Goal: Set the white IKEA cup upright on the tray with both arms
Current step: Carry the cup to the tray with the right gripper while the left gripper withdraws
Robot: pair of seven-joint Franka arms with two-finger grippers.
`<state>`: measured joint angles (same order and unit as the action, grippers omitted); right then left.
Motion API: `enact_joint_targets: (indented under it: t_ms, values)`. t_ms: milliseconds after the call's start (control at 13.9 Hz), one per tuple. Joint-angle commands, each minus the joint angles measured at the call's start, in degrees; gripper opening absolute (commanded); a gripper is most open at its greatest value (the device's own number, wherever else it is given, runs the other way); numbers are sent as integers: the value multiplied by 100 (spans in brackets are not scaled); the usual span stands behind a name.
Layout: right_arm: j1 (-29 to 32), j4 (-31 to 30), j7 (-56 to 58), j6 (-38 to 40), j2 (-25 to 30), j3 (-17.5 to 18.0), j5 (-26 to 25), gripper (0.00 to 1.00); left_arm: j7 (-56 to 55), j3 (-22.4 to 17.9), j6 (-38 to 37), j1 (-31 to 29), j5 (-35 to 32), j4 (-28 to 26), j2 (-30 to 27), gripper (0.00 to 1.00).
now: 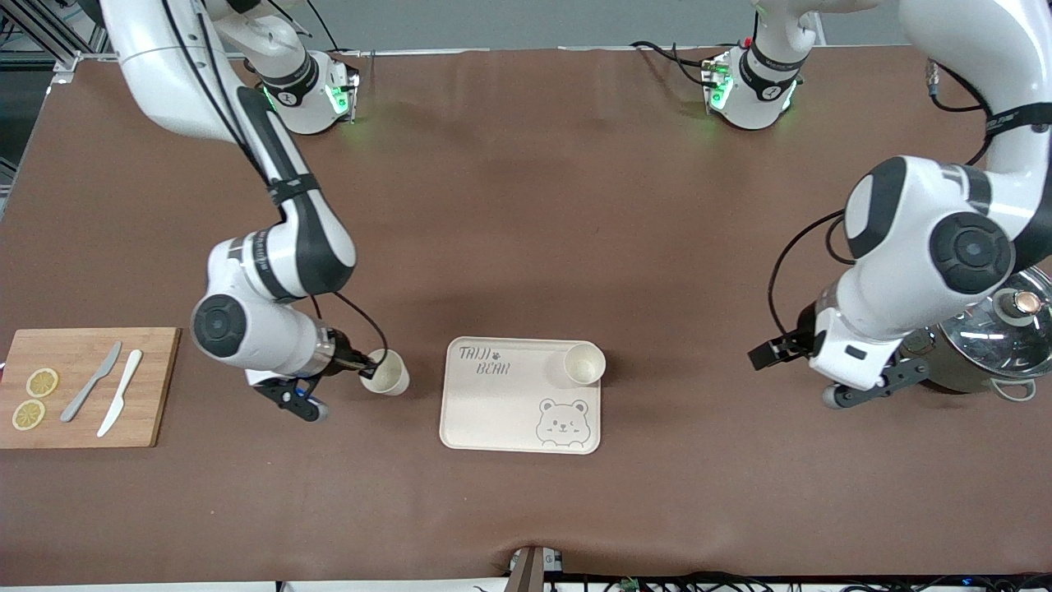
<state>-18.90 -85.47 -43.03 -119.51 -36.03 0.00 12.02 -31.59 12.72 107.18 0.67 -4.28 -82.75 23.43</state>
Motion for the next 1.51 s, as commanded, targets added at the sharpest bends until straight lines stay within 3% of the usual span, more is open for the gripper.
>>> enact_joint_targets:
  t_ms: [0, 287, 718, 790, 862, 934, 1293, 1365, 1436]
  values:
    - [-533, 215, -888, -264, -219, -26, 134, 0, 345, 28, -390, -391, -108, -163, -382, 100]
    - [-957, 408, -1610, -600, -536, -26, 134, 0, 741, 28, -619, -664, -125, -136, -602, 100]
    - [-1037, 426, -1612, -609, -721, -35, 125, 0, 1539, 11, -944, -937, -117, -136, -1059, 100]
    - [-1028, 435, -1612, -617, -721, -35, 117, 19, 1629, 19, -1084, -990, -116, -136, -1164, 100]
    - [-976, 444, -1603, -609, -712, -35, 125, 73, 1630, 20, -1216, -999, -116, -136, -1278, 100]
    - [-958, 435, -1559, -609, -712, -44, 99, 100, 1639, 28, -1313, -999, -116, -145, -1358, 100]
    - [-993, 479, -1454, -530, -432, -53, -182, 100, 2303, -7, -1648, -956, -64, -197, -1770, 100]
    - [-984, 548, -1453, -530, -309, -61, -200, 100, 2611, -146, -1683, -859, -55, -267, -1841, 100]
    - [-967, 558, -1427, -512, -195, -79, -217, 100, 2797, -583, -1787, -476, -38, -329, -1998, 100]
